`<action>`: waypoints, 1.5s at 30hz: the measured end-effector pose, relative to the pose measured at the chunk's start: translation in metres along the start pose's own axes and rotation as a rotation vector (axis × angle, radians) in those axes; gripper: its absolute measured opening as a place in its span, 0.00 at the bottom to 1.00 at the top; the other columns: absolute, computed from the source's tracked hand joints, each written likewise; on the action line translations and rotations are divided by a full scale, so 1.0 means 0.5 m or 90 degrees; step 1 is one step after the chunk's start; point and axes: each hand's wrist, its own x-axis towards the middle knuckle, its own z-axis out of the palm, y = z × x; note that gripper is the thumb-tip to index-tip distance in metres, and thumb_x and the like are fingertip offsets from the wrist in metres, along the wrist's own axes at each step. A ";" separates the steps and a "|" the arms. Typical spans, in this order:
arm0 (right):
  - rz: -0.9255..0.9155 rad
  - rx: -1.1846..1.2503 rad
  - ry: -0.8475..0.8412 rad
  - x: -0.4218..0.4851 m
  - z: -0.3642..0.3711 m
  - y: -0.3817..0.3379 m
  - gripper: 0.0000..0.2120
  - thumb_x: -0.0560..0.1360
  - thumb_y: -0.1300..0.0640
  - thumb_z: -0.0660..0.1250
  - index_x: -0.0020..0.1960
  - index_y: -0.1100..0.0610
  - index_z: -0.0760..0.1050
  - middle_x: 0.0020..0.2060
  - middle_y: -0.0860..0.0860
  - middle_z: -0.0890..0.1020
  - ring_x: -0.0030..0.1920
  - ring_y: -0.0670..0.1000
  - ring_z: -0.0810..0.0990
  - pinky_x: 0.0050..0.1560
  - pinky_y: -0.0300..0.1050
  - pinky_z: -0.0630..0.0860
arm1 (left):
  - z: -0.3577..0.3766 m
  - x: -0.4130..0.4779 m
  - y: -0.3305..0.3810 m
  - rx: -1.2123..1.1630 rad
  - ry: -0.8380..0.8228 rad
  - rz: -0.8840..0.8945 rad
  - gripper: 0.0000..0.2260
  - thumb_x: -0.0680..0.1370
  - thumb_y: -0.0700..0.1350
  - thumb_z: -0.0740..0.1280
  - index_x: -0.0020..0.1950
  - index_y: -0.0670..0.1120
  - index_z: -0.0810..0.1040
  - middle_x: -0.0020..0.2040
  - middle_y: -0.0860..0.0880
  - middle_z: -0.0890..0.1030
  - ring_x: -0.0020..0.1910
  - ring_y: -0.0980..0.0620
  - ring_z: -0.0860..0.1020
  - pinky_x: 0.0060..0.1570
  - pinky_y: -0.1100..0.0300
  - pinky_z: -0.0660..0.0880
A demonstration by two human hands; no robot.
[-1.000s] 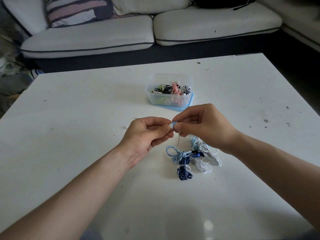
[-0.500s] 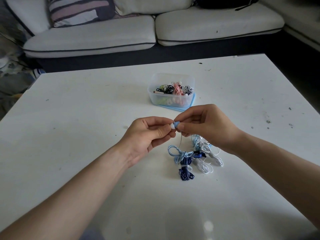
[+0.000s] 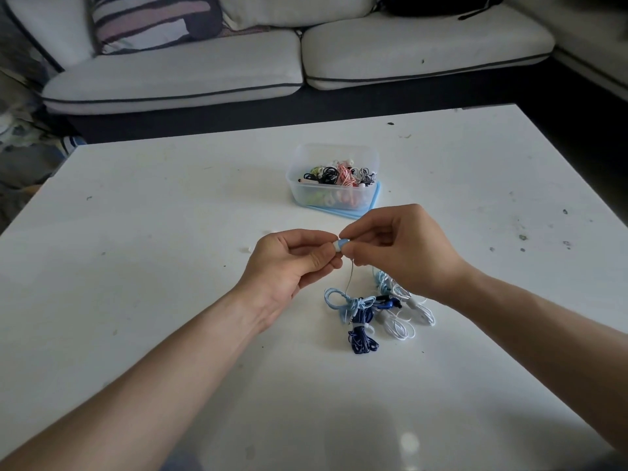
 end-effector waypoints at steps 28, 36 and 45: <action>-0.017 -0.041 -0.066 0.007 -0.015 0.002 0.04 0.72 0.64 0.75 0.46 0.58 0.84 0.34 0.52 0.85 0.34 0.49 0.83 0.40 0.37 0.79 | 0.001 -0.003 0.007 -0.018 -0.042 -0.080 0.06 0.72 0.34 0.69 0.48 0.39 0.82 0.37 0.44 0.84 0.36 0.52 0.83 0.39 0.65 0.80; 0.053 0.142 -0.126 0.007 -0.016 0.009 0.03 0.74 0.67 0.72 0.47 0.62 0.83 0.36 0.59 0.85 0.36 0.52 0.81 0.42 0.42 0.80 | -0.006 -0.005 0.018 0.019 -0.061 -0.036 0.08 0.68 0.35 0.71 0.47 0.39 0.81 0.38 0.42 0.85 0.36 0.50 0.84 0.38 0.65 0.79; 0.137 0.273 -0.166 0.007 -0.011 0.016 0.05 0.76 0.66 0.69 0.48 0.63 0.83 0.37 0.56 0.82 0.35 0.49 0.78 0.41 0.39 0.79 | -0.008 -0.007 0.022 0.021 -0.069 -0.010 0.07 0.64 0.38 0.73 0.42 0.43 0.84 0.39 0.41 0.85 0.37 0.49 0.84 0.40 0.63 0.80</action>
